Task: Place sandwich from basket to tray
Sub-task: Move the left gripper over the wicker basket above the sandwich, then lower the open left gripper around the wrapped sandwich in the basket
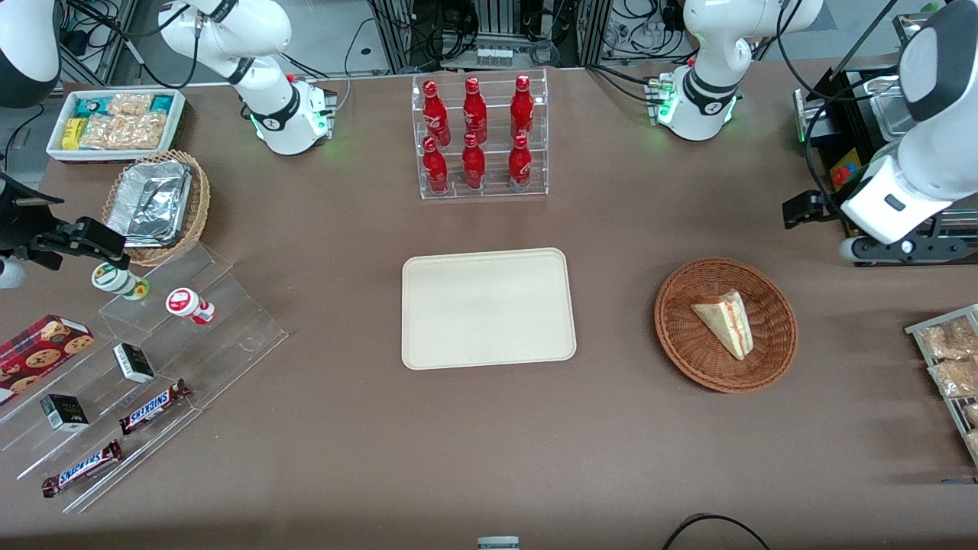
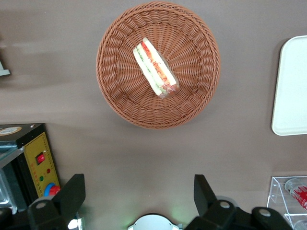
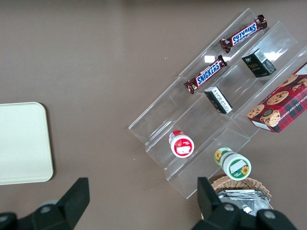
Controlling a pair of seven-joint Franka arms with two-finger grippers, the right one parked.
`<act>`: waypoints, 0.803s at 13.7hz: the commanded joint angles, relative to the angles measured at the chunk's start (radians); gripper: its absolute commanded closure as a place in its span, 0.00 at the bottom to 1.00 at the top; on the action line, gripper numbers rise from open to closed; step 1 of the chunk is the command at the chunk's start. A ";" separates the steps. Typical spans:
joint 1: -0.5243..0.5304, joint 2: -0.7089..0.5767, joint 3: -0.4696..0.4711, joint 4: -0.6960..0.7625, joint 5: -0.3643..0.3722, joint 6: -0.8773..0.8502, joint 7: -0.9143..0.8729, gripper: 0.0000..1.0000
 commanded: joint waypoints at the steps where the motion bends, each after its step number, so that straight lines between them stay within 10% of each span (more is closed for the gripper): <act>1: 0.002 -0.016 0.000 -0.117 -0.017 0.119 -0.005 0.00; 11: -0.001 0.140 0.000 -0.298 -0.015 0.512 -0.020 0.00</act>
